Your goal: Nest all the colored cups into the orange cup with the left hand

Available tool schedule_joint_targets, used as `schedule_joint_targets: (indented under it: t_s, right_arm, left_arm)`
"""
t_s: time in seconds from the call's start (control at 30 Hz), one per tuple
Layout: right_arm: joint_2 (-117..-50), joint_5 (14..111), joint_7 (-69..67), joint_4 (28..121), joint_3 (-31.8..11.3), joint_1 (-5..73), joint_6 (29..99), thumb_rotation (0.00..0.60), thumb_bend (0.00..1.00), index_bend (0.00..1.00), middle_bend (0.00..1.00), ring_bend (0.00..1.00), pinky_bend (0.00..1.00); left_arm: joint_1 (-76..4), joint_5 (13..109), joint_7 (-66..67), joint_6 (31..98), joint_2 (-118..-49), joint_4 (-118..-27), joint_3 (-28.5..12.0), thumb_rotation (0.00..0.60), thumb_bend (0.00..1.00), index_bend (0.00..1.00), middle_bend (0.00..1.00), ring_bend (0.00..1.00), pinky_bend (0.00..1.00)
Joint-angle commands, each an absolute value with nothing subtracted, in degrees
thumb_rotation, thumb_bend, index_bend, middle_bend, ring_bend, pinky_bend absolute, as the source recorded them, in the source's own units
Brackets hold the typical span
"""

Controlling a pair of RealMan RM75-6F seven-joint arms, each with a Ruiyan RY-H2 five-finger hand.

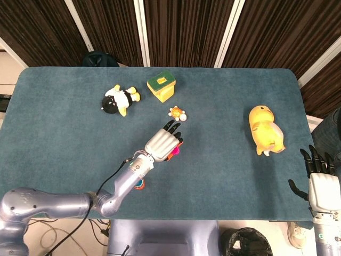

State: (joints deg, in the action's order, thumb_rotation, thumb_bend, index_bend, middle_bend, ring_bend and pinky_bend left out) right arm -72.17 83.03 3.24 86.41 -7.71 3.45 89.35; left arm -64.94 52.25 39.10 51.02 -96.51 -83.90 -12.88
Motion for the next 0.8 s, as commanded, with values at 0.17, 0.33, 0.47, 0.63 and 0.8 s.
schedule_joint_targets:
  t_s: [0.17, 0.33, 0.47, 0.63, 0.8]
  right_arm:
    - [-72.26, 83.89, 3.91, 86.52, -7.35, 3.51, 89.62, 0.600, 0.31, 0.12, 0.04, 0.15, 0.00]
    - [-72.24, 84.02, 3.90, 86.52, -7.30, 3.52, 89.65, 0.600, 0.31, 0.12, 0.04, 0.15, 0.00]
    - [-72.26, 83.99, 3.81, 86.54, -7.33, 3.50, 89.68, 0.600, 0.31, 0.12, 0.04, 0.15, 0.00]
    - [-72.29, 84.17, 3.98, 86.64, -7.27, 3.53, 89.72, 0.600, 0.31, 0.12, 0.04, 0.15, 0.00]
    - [-72.33, 84.10, 4.05, 86.65, -7.36, 3.50, 89.86, 0.600, 0.31, 0.12, 0.04, 0.15, 0.00]
  left_arm:
    - [-62.86, 49.27, 43.95, 51.46, -79.42, -104.31, -11.11, 0.600, 0.29, 0.50, 0.31, 0.05, 0.08]
    - [-60.82, 50.49, 42.64, 50.94, -70.41, -113.79, -9.10, 0.600, 0.29, 0.50, 0.31, 0.05, 0.08]
    - [-58.63, 52.98, 40.27, 50.15, -64.28, -118.10, -7.05, 0.600, 0.29, 0.50, 0.31, 0.05, 0.08]
    - [-56.05, 57.20, 36.74, 48.73, -61.03, -118.82, -4.16, 0.600, 0.29, 0.50, 0.31, 0.05, 0.08]
    - [-54.26, 61.57, 33.76, 47.55, -61.48, -117.04, -2.11, 0.600, 0.29, 0.50, 0.31, 0.05, 0.08]
